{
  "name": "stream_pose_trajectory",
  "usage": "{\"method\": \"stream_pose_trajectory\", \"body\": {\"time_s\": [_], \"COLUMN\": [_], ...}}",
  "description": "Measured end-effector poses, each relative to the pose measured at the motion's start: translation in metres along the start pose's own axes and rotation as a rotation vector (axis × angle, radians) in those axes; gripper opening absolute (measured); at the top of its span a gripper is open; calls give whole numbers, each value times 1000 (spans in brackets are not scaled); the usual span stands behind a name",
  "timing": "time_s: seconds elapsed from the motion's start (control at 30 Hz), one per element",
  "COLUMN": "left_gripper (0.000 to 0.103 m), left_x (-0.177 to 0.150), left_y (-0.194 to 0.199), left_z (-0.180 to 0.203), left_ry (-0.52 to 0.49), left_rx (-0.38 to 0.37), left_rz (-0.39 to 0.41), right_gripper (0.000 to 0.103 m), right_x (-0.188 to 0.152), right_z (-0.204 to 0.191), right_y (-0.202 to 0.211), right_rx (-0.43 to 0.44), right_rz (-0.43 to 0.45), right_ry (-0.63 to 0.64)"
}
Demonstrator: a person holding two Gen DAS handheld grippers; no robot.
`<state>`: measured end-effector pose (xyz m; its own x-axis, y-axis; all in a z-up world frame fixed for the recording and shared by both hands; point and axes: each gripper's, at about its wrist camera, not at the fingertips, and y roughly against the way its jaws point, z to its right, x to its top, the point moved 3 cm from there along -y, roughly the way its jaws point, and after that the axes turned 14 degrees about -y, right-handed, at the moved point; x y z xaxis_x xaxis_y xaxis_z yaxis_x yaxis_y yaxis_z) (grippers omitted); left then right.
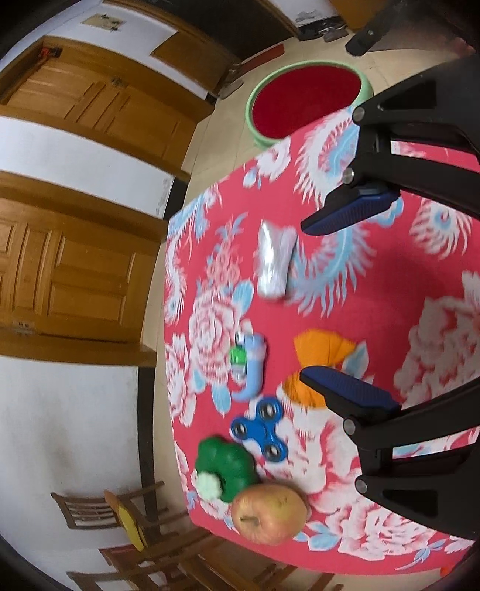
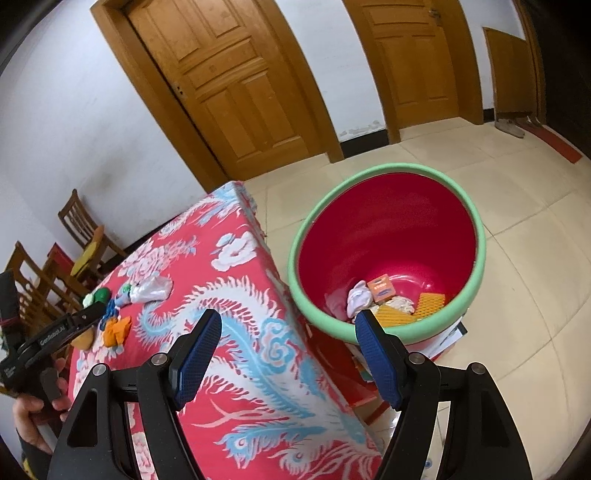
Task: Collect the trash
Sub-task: 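Move both tools back over the table toward the orange foam piece, then grasp the orange foam piece with the left tool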
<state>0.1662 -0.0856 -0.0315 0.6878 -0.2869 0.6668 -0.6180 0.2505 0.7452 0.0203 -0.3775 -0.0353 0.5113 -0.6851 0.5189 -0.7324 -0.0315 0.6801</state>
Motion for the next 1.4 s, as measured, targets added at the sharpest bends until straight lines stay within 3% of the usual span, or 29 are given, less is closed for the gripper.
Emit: {"method": "stream_pose_trajectory", "body": {"time_s": [0.33,0.7,0.97,1.23,1.4], "left_gripper": [73,72,48,35,33], "left_x": [-8,-21,-29,-30,-28], "left_y": [-21,-44,-54,-47,-32], "left_z": [-38,-53,-63,-62,-63], "left_ry": [45,72,131,151,147], "left_rx": [44,45,19,-27,-28], "left_rz": [-35,-80,-94,-61,-24], "right_gripper": [76,76,76,76,76], "right_x": [-4,-8,-13,-16,-18], "right_z": [-14,-31,-41,-52,-63], "right_y": [-6,-13,-20,-24,-28], "right_rx": [-7,-14,-14,-12,-3], "right_rz": [-20,-38,-55,-66,-77], "right_ry": [29,61,85,110,135]}}
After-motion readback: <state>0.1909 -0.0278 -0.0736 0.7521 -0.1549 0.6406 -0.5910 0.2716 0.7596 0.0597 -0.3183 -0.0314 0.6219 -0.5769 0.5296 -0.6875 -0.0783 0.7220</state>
